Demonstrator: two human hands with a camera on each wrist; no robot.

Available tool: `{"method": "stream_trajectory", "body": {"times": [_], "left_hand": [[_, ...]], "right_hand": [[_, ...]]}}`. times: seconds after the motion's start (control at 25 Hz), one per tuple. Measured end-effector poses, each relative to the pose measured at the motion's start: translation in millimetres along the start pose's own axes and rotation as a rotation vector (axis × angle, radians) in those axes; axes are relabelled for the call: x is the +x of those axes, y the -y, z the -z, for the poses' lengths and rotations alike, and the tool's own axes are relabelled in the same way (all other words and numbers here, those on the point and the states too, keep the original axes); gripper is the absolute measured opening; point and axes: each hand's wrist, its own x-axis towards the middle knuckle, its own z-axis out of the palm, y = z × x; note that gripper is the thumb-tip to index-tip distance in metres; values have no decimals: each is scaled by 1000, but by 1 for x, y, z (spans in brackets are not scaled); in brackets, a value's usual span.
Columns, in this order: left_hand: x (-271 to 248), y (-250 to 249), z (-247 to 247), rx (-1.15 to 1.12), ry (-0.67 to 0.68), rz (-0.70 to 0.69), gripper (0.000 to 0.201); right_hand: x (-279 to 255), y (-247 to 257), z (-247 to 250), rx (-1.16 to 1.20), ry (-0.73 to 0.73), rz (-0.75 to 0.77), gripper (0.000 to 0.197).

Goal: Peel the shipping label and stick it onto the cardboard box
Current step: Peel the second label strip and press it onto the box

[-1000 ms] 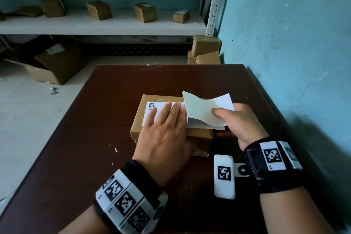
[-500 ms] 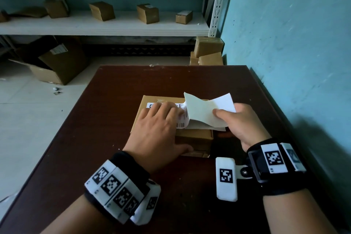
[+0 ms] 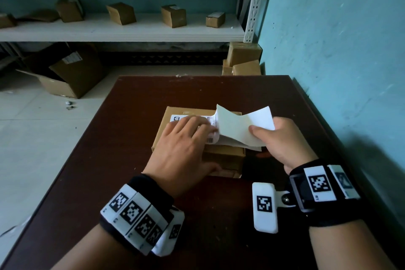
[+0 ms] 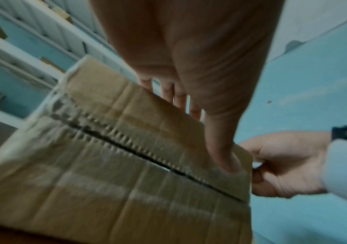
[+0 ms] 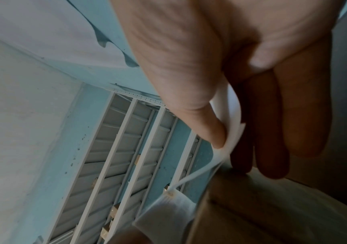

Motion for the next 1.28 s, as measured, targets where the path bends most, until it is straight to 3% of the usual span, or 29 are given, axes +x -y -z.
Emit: {"method": "stream_trajectory", "body": {"times": [0.08, 0.12, 0.28, 0.36, 0.44, 0.72, 1.08, 1.12, 1.24, 1.28], "left_hand": [[4, 1, 2, 33, 147, 21, 107], [7, 1, 1, 35, 186, 30, 109], [5, -2, 7, 7, 165, 46, 89], [3, -4, 10, 63, 122, 64, 71], [2, -5, 15, 129, 126, 56, 66], [0, 5, 20, 9, 248, 23, 100], [-2, 5, 17, -57, 37, -48, 46], [-1, 5, 17, -57, 30, -44, 51], [0, 6, 15, 2, 133, 33, 95], [1, 7, 14, 34, 168, 47, 101]], "right_hand": [[1, 0, -1, -40, 7, 8, 18], [1, 0, -1, -60, 5, 12, 21], [2, -1, -1, -67, 2, 7, 25], [1, 0, -1, -68, 14, -3, 22], [1, 0, -1, -70, 4, 6, 19], [-2, 2, -1, -60, 24, 4, 9], [-3, 3, -2, -23, 8, 0, 8], [-3, 3, -2, -21, 8, -3, 7], [-3, 4, -3, -21, 32, -12, 10], [-3, 4, -4, -22, 44, -10, 12]]}}
